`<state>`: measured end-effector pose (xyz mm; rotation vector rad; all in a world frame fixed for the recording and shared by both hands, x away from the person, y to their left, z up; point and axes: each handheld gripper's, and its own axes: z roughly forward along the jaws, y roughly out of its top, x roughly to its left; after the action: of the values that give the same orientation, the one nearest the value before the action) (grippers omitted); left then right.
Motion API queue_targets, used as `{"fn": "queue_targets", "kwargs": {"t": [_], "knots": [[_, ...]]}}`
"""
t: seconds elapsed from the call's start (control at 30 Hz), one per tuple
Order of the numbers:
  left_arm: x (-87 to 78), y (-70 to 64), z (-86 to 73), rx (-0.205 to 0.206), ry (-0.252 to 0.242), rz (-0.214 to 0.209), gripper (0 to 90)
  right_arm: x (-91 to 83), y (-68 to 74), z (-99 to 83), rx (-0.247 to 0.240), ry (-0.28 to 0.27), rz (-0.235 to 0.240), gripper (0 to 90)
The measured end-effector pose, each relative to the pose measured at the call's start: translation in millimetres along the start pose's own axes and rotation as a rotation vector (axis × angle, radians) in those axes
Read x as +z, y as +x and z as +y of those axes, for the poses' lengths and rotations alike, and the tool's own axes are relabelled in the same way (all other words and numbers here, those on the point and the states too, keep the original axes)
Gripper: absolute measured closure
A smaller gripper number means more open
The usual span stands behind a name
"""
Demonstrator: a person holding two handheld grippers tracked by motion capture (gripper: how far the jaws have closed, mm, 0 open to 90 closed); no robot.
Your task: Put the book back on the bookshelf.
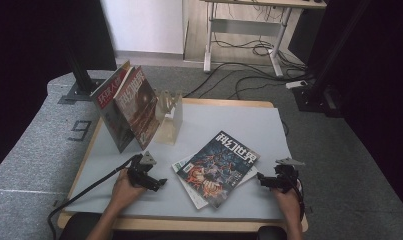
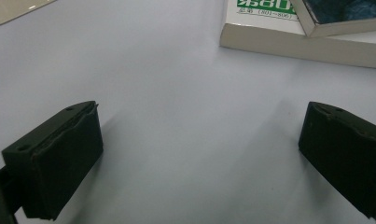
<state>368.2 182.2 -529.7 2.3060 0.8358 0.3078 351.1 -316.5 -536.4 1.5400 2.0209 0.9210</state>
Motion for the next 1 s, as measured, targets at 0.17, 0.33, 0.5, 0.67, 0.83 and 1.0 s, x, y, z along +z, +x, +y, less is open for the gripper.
{"fn": "queue_targets", "kwargs": {"t": [0.17,0.33,0.5,0.67,0.83,1.0], "knots": [[0.0,0.0,0.0,0.000,0.000,0.000,0.0,0.2,0.1,0.0,0.001,-0.001,0.000,0.0],[0.0,0.0,0.0,0.000,0.000,0.000,0.0,0.2,0.0,0.1,0.002,-0.001,0.001,0.0],[0.0,0.0,0.1,0.000,0.000,0.000,0.0,0.2,-0.1,0.2,0.003,0.000,0.001,0.0],[-2.0,-1.2,1.3,-0.005,-0.030,-0.020,3.5,0.0,0.1,0.3,0.002,0.001,0.000,0.0],[-12.8,-2.3,13.1,-0.039,-0.118,-0.048,5.7,-0.4,0.1,0.5,-0.002,0.001,0.000,0.0],[-11.8,-7.4,22.7,-0.049,-0.131,-0.080,5.7,-0.7,0.3,0.7,-0.002,0.000,0.000,0.0]]}}
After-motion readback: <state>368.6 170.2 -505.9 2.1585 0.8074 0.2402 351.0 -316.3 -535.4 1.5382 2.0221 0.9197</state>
